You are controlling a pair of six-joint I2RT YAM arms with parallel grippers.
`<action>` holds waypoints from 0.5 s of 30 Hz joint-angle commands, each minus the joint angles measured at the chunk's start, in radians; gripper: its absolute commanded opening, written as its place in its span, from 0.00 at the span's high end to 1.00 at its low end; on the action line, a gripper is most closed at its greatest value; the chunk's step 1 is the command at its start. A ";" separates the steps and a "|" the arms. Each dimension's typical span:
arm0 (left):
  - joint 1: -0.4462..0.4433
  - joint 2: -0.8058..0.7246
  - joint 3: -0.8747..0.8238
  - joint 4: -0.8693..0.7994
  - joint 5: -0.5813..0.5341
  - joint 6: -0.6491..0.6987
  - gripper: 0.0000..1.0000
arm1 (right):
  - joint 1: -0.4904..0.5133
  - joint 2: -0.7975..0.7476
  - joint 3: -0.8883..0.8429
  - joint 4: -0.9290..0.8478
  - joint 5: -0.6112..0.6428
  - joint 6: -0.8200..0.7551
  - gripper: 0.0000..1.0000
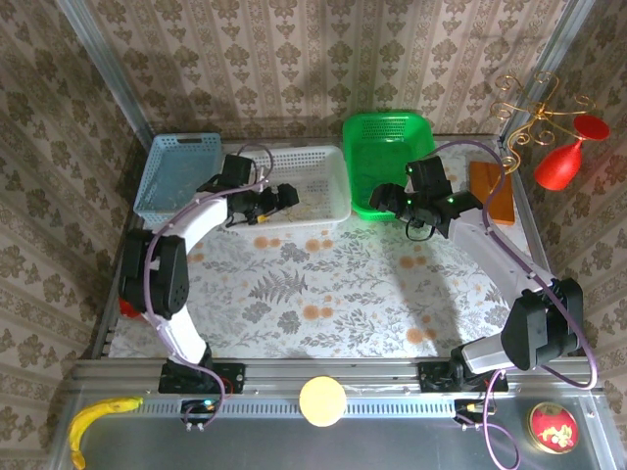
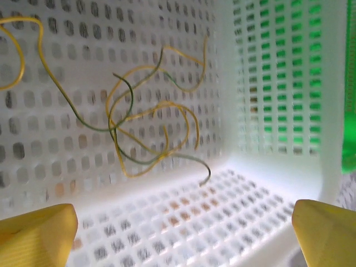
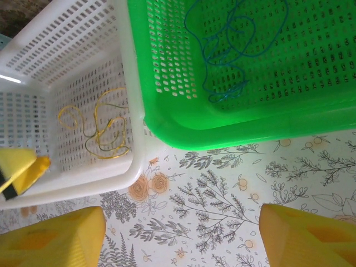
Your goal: Untangle the cables
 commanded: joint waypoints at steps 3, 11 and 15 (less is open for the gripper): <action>0.040 -0.124 -0.073 -0.094 0.070 0.044 0.00 | -0.007 0.037 -0.001 0.011 -0.006 0.024 0.26; 0.146 -0.189 -0.046 -0.053 0.031 0.012 0.00 | -0.006 0.092 0.046 0.015 -0.017 0.025 0.26; 0.207 -0.234 -0.011 -0.060 -0.047 0.032 0.00 | -0.006 0.100 0.056 0.012 -0.015 0.015 0.25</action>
